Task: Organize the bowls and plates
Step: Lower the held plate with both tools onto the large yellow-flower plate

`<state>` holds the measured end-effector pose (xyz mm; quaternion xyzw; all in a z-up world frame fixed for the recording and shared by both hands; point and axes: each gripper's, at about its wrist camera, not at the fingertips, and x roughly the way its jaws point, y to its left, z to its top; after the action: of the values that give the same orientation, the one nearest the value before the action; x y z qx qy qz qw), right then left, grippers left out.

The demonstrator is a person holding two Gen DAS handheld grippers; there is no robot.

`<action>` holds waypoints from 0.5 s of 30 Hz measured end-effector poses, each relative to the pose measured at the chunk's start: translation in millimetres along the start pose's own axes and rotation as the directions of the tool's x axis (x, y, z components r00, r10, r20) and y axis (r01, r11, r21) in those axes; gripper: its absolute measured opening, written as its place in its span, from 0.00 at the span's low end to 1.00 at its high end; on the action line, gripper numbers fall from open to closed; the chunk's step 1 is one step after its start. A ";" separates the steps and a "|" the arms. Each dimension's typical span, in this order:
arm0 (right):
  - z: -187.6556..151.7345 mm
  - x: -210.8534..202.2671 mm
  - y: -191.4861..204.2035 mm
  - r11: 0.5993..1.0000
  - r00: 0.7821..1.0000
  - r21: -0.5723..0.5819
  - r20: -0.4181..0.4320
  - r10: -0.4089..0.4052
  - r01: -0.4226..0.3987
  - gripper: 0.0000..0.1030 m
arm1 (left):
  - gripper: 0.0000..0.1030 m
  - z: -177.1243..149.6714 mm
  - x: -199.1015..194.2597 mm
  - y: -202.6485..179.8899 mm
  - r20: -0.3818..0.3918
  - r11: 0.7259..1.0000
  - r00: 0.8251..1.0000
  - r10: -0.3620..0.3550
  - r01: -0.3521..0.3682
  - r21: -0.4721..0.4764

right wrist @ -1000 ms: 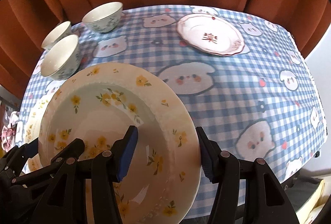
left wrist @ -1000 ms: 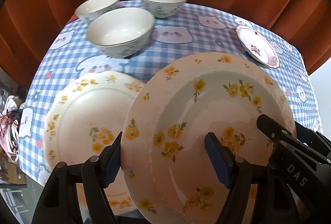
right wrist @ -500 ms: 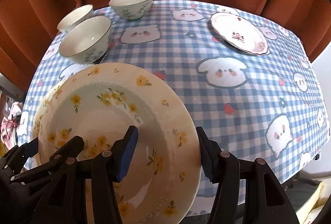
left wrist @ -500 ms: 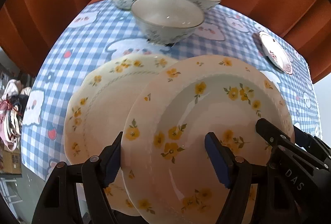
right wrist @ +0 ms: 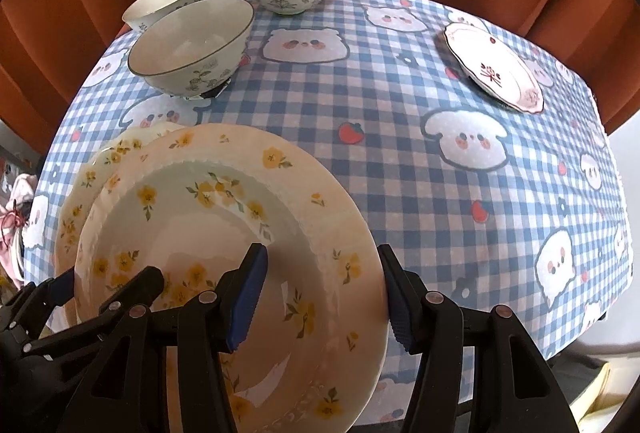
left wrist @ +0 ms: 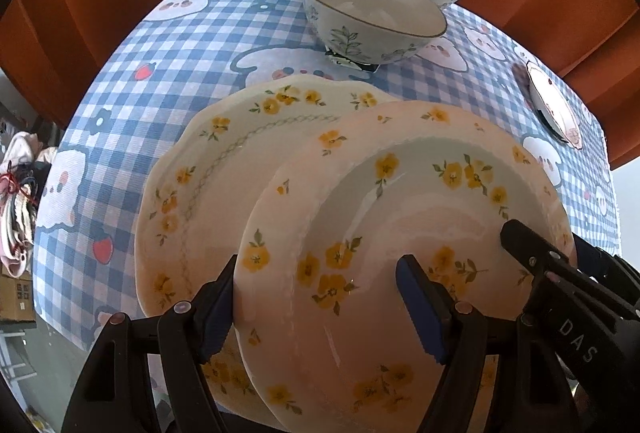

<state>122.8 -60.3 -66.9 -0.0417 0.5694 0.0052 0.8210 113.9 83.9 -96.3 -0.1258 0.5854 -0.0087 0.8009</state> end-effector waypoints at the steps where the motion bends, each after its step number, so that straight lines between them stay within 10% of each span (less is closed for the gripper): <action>1: 1.4 0.1 1.2 1.000 1.000 -0.002 0.001 -0.003 0.003 0.58 | 0.74 0.8 1.0 1.7 -0.002 1.000 1.000 -0.004 0.004 -0.004; 15: 9.2 6.6 25.0 0.993 0.997 -0.086 0.003 -0.083 0.083 0.52 | 0.75 0.5 9.0 10.6 0.030 0.998 0.998 0.055 -0.055 -0.010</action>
<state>132.4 -35.0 -71.5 -0.1007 0.5668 -0.0043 0.8177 115.7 92.8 -106.9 -0.1132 0.5767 0.0178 0.8089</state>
